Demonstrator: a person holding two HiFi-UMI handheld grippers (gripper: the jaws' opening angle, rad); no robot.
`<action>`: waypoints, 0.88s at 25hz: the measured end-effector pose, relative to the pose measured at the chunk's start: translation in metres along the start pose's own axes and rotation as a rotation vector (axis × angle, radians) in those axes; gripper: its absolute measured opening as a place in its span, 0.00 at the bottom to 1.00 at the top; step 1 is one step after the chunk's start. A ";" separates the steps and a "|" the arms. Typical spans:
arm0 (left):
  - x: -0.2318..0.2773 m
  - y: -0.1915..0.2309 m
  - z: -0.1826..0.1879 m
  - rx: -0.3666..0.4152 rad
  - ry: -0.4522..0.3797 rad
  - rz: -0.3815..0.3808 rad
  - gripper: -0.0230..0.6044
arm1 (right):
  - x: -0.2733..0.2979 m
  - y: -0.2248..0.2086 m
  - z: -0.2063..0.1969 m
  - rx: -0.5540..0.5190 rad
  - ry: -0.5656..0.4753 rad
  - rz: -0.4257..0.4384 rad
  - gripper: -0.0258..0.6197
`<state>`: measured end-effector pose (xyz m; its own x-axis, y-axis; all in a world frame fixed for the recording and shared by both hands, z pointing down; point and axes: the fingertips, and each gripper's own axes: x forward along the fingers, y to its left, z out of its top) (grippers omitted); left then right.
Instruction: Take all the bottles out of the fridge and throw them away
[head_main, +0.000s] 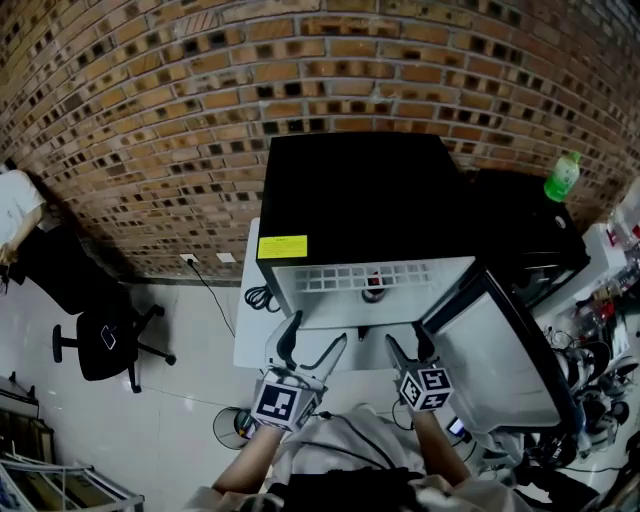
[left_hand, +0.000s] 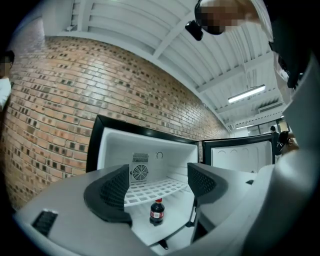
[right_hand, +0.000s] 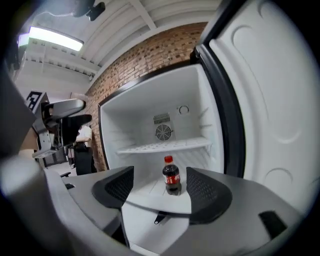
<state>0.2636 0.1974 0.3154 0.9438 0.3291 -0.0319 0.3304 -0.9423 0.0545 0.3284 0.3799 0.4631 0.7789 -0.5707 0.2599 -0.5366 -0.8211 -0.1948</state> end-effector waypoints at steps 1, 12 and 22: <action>-0.003 0.000 0.001 -0.009 0.005 0.010 0.62 | 0.008 -0.001 -0.009 0.002 0.017 0.010 0.59; -0.050 0.019 0.005 -0.044 0.059 0.165 0.62 | 0.128 -0.023 -0.052 -0.111 0.107 0.045 0.59; -0.102 0.040 -0.001 -0.040 0.090 0.350 0.62 | 0.194 -0.036 -0.065 -0.105 0.187 -0.021 0.59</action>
<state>0.1809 0.1258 0.3213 0.9965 -0.0073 0.0833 -0.0144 -0.9963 0.0852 0.4777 0.2977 0.5821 0.7216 -0.5376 0.4362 -0.5591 -0.8241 -0.0906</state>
